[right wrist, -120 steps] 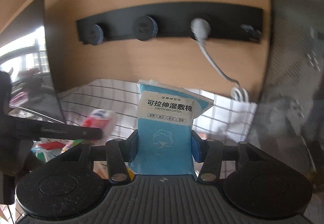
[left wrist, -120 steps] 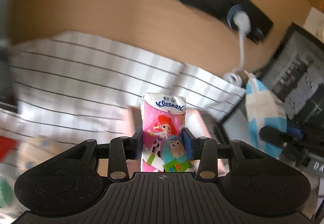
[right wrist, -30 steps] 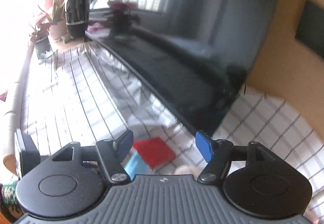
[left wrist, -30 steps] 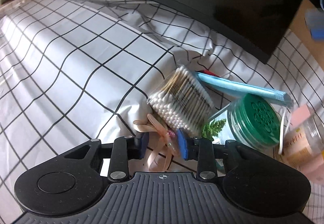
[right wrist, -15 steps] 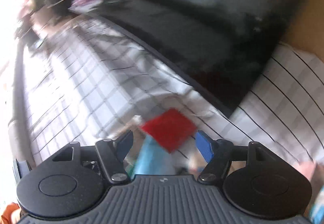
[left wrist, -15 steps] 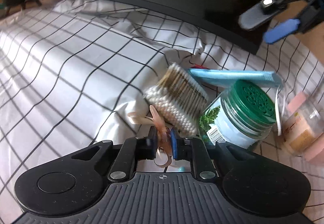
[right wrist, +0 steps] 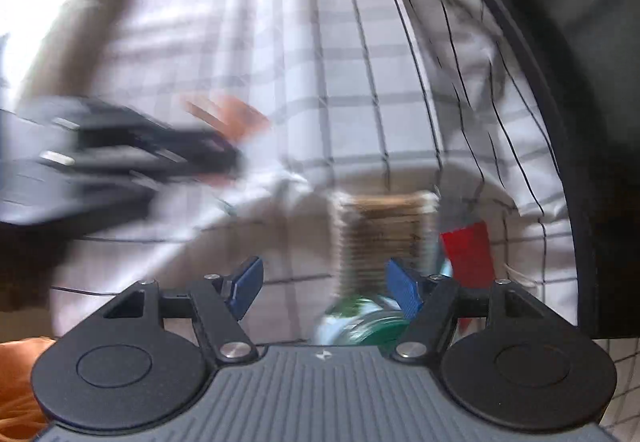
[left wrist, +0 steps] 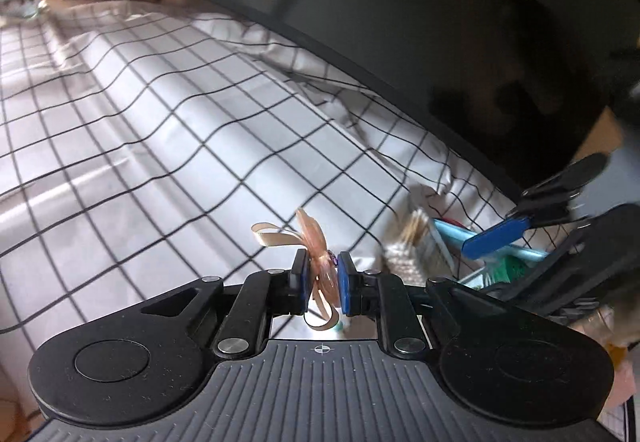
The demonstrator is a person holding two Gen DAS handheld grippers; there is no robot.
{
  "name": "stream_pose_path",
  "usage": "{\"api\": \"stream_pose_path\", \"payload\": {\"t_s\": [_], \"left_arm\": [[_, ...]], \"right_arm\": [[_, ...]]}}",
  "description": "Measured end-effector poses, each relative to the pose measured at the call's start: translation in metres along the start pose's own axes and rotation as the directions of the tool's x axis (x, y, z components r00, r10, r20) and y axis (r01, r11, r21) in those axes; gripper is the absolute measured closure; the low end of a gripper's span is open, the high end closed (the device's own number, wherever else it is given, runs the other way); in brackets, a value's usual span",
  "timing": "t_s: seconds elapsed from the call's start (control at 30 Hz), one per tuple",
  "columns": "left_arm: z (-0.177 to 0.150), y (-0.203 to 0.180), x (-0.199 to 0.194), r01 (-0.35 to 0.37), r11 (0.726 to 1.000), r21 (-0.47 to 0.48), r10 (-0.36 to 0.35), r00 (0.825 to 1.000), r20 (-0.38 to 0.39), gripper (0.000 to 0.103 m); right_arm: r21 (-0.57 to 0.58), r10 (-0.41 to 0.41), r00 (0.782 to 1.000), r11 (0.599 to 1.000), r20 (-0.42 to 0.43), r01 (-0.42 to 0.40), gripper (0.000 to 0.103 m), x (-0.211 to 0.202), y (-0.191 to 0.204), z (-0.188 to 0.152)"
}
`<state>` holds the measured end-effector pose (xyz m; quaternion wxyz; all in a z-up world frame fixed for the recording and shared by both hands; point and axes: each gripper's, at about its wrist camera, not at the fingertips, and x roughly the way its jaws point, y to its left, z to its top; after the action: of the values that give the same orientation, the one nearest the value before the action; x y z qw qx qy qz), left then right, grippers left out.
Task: Organize soft objects
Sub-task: 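Grasp the cotton-swab pack with the right tool while the left tool holds the hair tie, then carry the hair tie and swab pack over the pink box and open both tools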
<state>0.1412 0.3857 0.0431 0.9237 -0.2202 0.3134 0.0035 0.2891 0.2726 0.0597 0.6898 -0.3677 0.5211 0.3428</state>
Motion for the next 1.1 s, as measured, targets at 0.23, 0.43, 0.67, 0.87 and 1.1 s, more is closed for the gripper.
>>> {"api": "stream_pose_path", "payload": {"t_s": [0.23,0.43,0.67,0.87,1.1], "left_arm": [[-0.003,0.012,-0.009,0.006,0.999,-0.035,-0.007,1.0,-0.016,0.086],[-0.01,0.012,-0.007,0.018,0.999,-0.051,-0.02,0.999,-0.04,0.086],[-0.019,0.009,-0.005,0.025,0.998,-0.06,-0.029,0.997,-0.07,0.086],[-0.024,0.008,-0.014,0.015,0.998,-0.065,-0.02,0.997,-0.071,0.086],[-0.023,0.004,-0.03,0.01,0.997,-0.072,-0.014,0.998,-0.059,0.086]], "right_arm": [[0.002,-0.083,0.995,0.997,-0.054,0.083,0.034,0.023,-0.024,0.015],[-0.001,-0.042,0.987,0.999,-0.155,0.042,0.028,0.045,-0.031,0.031],[-0.047,-0.06,0.974,0.998,-0.22,0.051,0.025,0.064,-0.025,0.039],[0.035,-0.016,0.993,0.999,-0.118,0.02,0.03,0.037,-0.029,0.038],[0.011,-0.005,1.0,1.0,0.021,0.005,0.031,-0.026,0.008,0.041]]}}
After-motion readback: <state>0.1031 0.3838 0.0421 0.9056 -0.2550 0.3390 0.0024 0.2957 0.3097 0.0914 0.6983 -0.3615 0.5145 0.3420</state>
